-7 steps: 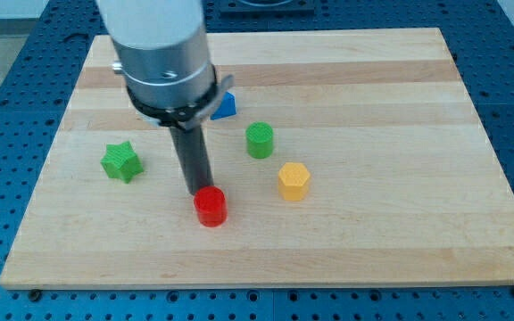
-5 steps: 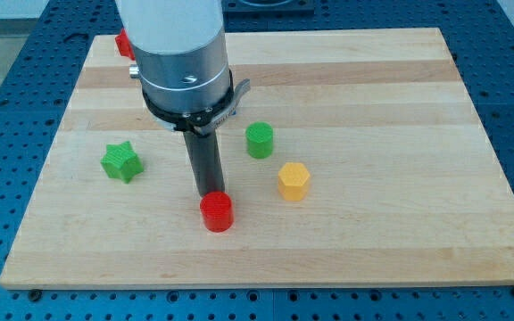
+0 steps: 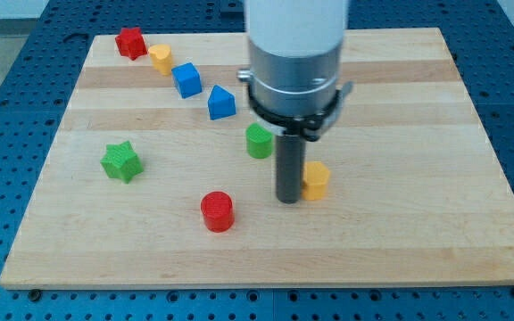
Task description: Push yellow hexagon towards bottom center
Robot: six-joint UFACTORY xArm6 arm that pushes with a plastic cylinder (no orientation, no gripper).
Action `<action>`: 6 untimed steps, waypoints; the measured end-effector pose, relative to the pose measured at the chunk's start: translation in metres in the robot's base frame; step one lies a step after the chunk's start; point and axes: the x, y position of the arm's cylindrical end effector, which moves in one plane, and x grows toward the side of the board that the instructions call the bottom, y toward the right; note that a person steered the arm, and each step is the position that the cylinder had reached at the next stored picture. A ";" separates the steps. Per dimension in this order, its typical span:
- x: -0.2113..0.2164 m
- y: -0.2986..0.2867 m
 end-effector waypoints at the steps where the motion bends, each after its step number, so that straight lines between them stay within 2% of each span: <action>1: 0.005 0.029; 3: 0.015 0.107; 5: -0.016 0.094; 6: -0.029 0.066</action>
